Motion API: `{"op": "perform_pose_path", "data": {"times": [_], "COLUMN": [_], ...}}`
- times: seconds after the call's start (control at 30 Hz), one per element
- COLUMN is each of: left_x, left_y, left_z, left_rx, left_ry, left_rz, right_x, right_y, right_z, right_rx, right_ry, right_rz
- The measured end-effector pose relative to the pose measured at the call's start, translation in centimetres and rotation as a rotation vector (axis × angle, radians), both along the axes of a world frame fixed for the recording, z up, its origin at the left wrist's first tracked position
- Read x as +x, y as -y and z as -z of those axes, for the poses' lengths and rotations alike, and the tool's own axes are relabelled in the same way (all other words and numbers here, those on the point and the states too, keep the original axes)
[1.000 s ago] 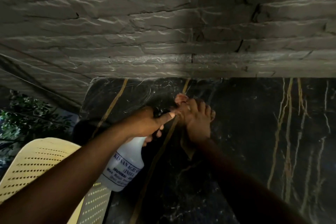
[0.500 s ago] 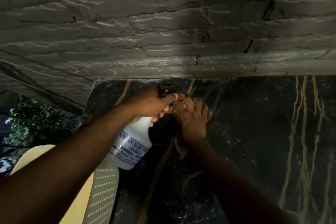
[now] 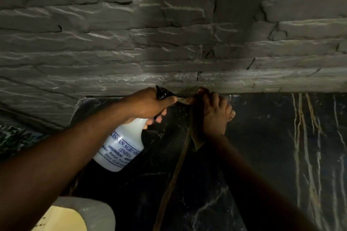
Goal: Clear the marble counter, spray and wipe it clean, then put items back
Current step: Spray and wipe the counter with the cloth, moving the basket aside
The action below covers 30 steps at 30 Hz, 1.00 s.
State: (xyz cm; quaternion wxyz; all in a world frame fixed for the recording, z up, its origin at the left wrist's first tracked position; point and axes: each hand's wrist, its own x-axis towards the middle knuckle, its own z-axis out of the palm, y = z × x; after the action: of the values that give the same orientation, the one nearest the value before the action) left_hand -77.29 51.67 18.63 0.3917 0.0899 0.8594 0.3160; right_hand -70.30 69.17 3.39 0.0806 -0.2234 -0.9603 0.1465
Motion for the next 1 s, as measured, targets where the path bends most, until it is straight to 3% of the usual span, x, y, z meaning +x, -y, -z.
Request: {"op": "perform_pose_path", "data": {"times": [0.07,0.13,0.2,0.27,0.37,0.5,0.57,0.7,0.77,0.9,1.0], "left_x": [-0.5,-0.8,-0.9,-1.0,-1.0,-1.0,-1.0,-1.2,-1.1,-1.5,-1.7], "left_y": [0.4,0.3,0.2,0.1,-0.4,-1.1,-1.4,-1.2,-0.3,3.4,6.2], "left_z": [0.5,1.1,1.6,1.9,1.7,1.3,1.3,1.2,1.2,0.9,0.8], "left_rx": [-0.001,-0.021,-0.058,-0.056,0.004,0.038,0.062,0.036,0.021,-0.045,-0.107], "left_ry": [-0.001,0.010,0.018,0.025,0.015,-0.012,-0.034,-0.051,-0.080,-0.061,-0.066], "left_rz": [0.014,0.032,0.068,0.092,0.075,0.090,0.084,0.079,0.040,0.044,0.059], "right_x": [-0.5,1.7,4.7,6.0,3.6,-1.8,-1.8,3.6,3.9,0.2,-1.0], "right_y": [3.3,5.7,4.2,0.1,-5.2,-3.1,-0.2,1.0,-1.0,-1.0,6.2], "right_z": [-0.6,-0.3,-0.3,-0.2,0.2,-0.7,-0.7,0.3,0.5,0.5,-0.3], "right_rx": [0.005,0.034,0.067,0.131,0.194,-0.084,-0.149,0.031,0.088,0.047,-0.028], "right_ry": [-0.012,0.002,-0.032,-0.129,-0.104,-0.010,-0.008,-0.162,-0.169,-0.088,-0.196], "right_rz": [-0.095,-0.320,-0.462,-0.407,-0.067,0.193,0.073,-0.448,-0.380,0.020,-0.107]}}
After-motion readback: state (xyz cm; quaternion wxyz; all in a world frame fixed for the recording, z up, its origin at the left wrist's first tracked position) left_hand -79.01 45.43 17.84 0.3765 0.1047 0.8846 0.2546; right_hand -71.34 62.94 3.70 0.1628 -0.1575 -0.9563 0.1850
